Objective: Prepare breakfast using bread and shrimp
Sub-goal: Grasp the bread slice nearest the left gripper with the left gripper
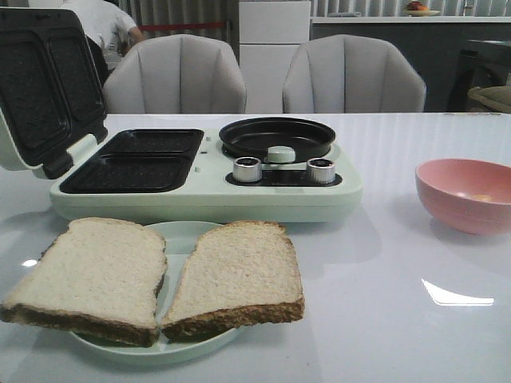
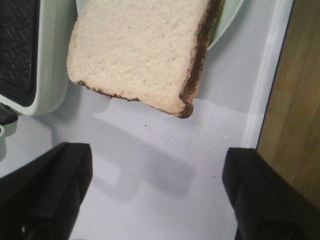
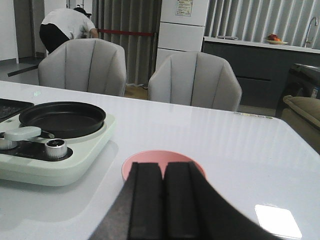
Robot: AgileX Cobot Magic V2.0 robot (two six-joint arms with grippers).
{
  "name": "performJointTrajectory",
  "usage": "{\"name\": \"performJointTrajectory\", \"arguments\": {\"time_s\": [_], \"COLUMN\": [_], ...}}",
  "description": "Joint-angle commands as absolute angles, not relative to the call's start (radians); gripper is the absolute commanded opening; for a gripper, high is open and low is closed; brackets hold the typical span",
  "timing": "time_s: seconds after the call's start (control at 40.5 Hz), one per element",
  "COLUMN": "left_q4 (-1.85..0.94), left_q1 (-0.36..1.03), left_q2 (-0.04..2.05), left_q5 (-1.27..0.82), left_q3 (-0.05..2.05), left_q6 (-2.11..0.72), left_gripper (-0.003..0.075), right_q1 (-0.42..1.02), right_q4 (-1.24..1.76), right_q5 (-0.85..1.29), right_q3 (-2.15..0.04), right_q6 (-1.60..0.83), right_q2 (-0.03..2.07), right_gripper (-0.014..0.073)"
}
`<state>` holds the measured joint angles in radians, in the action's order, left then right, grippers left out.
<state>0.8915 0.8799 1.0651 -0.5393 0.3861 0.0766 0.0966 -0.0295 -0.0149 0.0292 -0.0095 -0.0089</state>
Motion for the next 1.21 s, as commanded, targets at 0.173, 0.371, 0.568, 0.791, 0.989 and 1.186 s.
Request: {"name": "performJointTrajectory", "arguments": {"time_s": [0.173,0.371,0.568,0.791,0.989,1.186], "left_q4": [1.031,1.087,1.193,1.247,1.281,1.281], "left_q1": [0.904,0.959,0.965,0.960,0.945,0.945], "left_q2": [1.241,1.318,1.395,1.497,1.585,1.582], "left_q5": [-0.572,-0.582,-0.595,-0.606,-0.657,-0.686], "left_q3": [0.499,0.516,0.516,0.571,0.623,0.642], "left_q6": [0.168,0.168,0.168,0.168,0.168,0.168], "left_gripper": [0.0593,0.0593,0.0593,0.0586,0.0422,0.0089], "right_q1": [0.092,0.092,0.092,0.092,0.092,0.092], "right_q4": [-0.042,-0.042,-0.042,-0.042,-0.042,-0.042], "right_q5": [-0.108,-0.108,-0.108,-0.108,-0.108,-0.108], "right_q3": [0.026,0.026,0.026,0.026,0.026,0.026], "right_q6": [-0.011,-0.011,-0.011,-0.011,-0.011,-0.011], "right_q2": [-0.029,-0.029,-0.029,-0.029,-0.029,-0.029], "right_gripper": [-0.0033,-0.0033,-0.0033,-0.0033,-0.0033,-0.0033]}}
